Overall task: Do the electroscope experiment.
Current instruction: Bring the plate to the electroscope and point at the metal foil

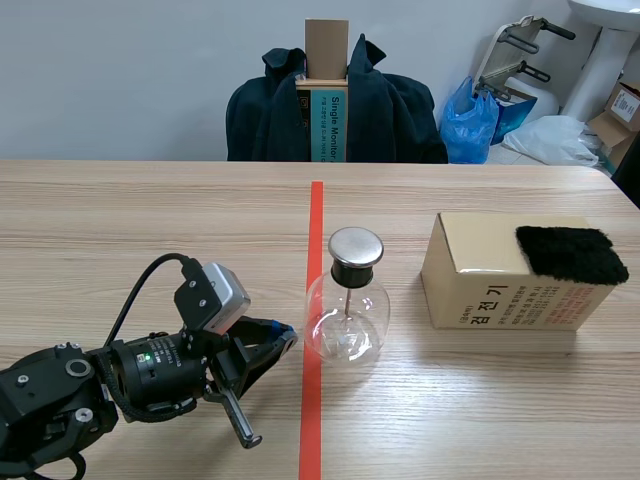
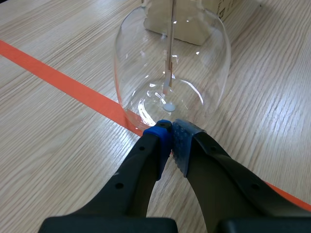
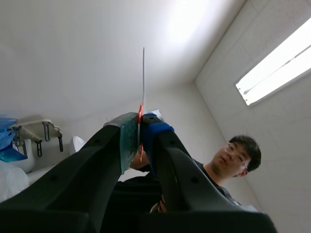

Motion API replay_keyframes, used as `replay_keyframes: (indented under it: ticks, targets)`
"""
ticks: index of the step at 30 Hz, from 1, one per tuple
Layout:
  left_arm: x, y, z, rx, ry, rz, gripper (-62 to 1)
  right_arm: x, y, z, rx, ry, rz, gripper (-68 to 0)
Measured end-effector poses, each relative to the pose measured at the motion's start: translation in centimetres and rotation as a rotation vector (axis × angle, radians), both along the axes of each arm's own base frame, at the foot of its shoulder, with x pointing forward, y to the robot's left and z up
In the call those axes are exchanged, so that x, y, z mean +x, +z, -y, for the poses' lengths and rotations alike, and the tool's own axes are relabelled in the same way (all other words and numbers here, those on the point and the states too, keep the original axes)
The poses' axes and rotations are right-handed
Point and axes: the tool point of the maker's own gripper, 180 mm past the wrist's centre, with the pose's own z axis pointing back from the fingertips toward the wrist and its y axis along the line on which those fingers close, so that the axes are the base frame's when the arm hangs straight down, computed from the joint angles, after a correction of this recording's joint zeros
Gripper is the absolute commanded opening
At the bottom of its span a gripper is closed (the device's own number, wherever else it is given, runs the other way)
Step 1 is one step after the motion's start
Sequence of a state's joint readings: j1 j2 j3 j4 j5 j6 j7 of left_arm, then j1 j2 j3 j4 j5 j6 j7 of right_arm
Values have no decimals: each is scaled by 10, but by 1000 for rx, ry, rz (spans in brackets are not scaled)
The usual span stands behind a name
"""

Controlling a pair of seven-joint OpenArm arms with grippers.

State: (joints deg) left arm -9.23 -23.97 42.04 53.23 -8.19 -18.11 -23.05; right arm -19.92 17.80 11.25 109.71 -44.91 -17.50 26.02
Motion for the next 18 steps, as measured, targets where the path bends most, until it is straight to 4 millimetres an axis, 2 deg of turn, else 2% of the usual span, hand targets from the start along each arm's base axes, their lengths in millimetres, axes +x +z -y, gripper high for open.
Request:
replay_keyframes:
  ticks: [4,9,13,18]
  targets:
    - [0,0,0,0,0,0,-594,8,-24,-42,-27,91,-58,-667]
    - [0,0,0,0,0,0,-594,11,-79,-77,-94,165,-195,-667]
    - [0,0,0,1,1,1,-594,9,-122,-86,-136,186,-300,-667]
    - [0,0,0,1,1,1,-594,6,-165,-79,-185,173,-406,-667]
